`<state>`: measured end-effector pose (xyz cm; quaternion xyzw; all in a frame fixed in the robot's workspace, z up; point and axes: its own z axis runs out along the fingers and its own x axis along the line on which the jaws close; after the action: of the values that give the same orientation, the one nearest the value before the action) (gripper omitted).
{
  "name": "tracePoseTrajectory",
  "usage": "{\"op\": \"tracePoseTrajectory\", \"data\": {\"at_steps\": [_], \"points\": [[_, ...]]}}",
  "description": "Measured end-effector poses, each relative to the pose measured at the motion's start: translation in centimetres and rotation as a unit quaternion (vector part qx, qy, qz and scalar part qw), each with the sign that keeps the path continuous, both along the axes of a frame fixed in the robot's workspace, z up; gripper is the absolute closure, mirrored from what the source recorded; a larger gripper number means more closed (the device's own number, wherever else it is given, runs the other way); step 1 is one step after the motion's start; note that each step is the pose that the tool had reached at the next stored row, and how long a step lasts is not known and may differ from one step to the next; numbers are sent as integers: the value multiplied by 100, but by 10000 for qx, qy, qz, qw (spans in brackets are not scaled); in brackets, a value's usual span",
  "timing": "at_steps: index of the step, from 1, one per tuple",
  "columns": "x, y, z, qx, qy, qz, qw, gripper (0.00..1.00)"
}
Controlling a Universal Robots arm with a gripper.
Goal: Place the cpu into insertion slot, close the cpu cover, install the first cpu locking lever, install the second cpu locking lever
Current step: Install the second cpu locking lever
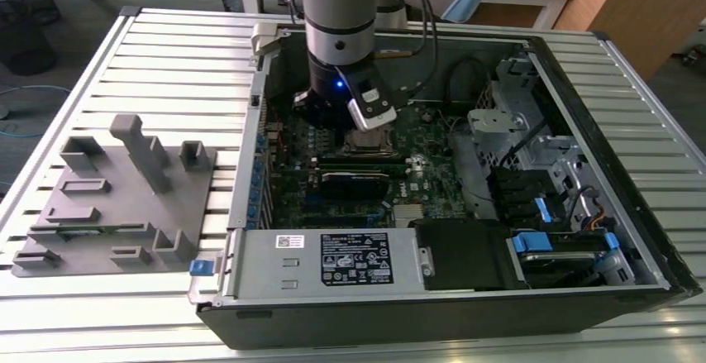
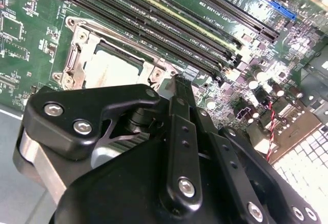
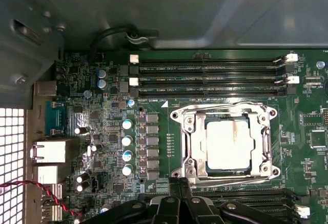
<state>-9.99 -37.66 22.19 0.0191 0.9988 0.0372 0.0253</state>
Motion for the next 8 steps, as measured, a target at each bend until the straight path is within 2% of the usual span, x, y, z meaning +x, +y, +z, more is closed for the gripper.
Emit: {"op": "tracePoseTrajectory", "data": {"at_steps": [4,8], "points": [[41,0,-1,-1,1,-1,10000,89],[153,0,-7,-1,0,-7,10000,89]]}}
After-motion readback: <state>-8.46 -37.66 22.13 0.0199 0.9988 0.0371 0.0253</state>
